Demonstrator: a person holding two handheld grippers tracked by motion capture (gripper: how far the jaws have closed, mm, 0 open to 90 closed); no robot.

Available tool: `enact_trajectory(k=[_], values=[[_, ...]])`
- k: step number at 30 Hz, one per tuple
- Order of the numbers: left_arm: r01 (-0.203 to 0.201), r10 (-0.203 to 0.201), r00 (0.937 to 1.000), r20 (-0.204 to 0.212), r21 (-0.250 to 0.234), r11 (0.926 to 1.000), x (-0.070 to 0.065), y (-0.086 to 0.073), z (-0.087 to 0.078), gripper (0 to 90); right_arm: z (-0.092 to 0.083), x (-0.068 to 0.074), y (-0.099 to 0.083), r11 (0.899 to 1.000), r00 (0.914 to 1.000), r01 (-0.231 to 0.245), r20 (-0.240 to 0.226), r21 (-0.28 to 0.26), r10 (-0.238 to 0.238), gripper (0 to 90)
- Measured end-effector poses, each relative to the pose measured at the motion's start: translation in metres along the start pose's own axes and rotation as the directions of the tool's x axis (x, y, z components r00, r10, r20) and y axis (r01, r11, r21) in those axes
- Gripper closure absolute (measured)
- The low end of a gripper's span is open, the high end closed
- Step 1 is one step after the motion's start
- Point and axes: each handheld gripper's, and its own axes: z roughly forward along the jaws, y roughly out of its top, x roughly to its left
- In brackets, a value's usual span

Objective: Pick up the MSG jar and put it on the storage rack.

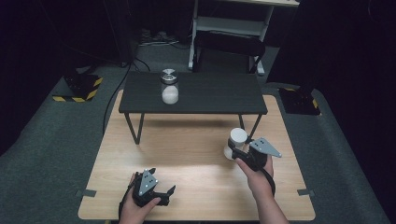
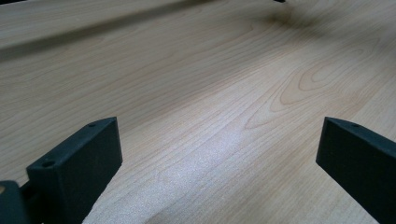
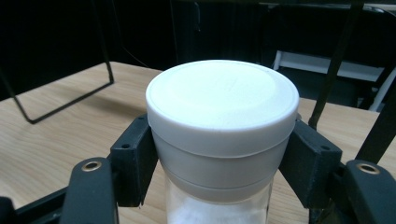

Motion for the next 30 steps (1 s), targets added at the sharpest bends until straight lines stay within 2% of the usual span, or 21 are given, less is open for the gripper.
enact_trajectory(k=[13, 23, 30], values=[[0.005, -0.005, 1.0, -0.001, -0.002, 1.0, 0.0, -0.001, 0.0, 0.6, -0.026, 0.009, 0.009, 0.999, 0.9996, 0.018, -0.023, -0.035, -0.019, 34.4], [0.004, -0.004, 1.0, -0.004, 0.006, 1.0, -0.001, 0.001, 0.0, 0.6, -0.044, 0.015, 0.028, 0.997, 0.9982, 0.036, -0.045, -0.069, -0.04, 34.4], [0.006, -0.006, 1.0, 0.0, 0.003, 1.0, 0.0, 0.0, 0.0, 0.6, -0.053, 0.02, 0.042, 0.995, 0.998, 0.017, -0.059, -0.093, -0.023, 34.4]])
